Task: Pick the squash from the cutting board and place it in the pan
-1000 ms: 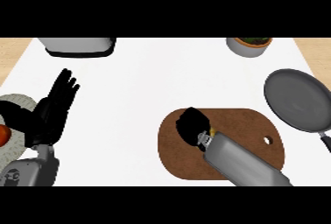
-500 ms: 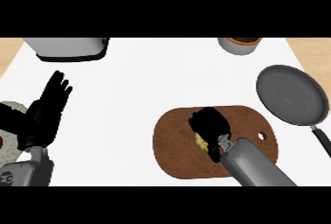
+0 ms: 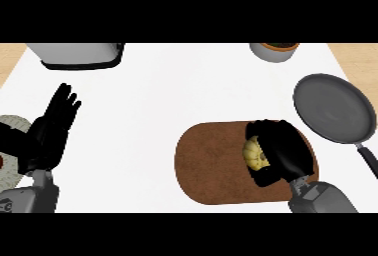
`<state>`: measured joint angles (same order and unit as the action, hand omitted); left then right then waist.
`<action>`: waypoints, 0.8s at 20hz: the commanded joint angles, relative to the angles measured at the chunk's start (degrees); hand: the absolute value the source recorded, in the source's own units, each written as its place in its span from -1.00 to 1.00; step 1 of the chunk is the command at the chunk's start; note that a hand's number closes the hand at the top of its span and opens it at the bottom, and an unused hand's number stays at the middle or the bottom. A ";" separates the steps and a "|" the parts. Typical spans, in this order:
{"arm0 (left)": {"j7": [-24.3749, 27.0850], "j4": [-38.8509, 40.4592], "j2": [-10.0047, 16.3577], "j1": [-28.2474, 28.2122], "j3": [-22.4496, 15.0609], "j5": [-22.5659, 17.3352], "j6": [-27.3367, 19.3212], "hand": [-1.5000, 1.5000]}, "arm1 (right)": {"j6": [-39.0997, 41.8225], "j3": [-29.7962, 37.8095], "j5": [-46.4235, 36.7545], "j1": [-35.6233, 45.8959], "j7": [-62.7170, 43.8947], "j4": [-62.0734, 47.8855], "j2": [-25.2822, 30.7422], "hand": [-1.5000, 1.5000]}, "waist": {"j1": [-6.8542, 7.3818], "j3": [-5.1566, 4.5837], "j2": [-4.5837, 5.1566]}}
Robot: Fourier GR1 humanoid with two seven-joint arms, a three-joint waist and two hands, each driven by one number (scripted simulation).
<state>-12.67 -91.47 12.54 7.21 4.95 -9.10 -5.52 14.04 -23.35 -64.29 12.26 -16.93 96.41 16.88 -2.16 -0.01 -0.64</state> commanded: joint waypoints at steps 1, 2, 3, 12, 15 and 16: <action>-3.70 -2.06 -0.16 1.33 -1.17 0.97 -1.34 0.00 | -3.40 3.90 -1.73 -1.93 -0.90 12.44 4.27 1.00 | 0.32 0.04 0.01; 1.35 0.62 -1.15 -0.64 -0.96 1.00 -0.26 0.00 | -0.68 2.00 -3.30 -1.40 -4.91 17.60 2.31 1.00 | 0.26 -0.08 0.02; -0.57 0.32 -1.02 0.98 -0.57 0.22 -0.45 0.00 | -2.16 4.61 -2.54 -2.70 -2.98 19.38 4.63 1.00 | 0.41 -0.02 0.17; -3.09 0.44 -0.74 4.45 -0.47 0.96 0.27 0.00 | 8.21 18.56 5.56 1.88 -5.98 25.30 2.76 1.00 | 2.05 0.01 0.66; -0.55 -0.19 -2.41 1.74 -1.89 2.46 0.03 0.00 | 2.92 23.12 5.66 0.94 -2.67 19.97 3.27 1.00 | 2.21 0.03 0.69; -1.21 -0.24 -1.43 2.27 -0.70 1.60 0.51 0.00 | 6.30 27.19 9.02 4.75 -3.54 20.52 4.35 1.00 | 2.25 0.02 0.67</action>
<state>-14.05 -91.77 11.23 9.18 3.96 -7.62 -5.14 19.56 -4.70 -59.77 12.79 -21.84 119.98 20.02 -0.18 0.00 -0.05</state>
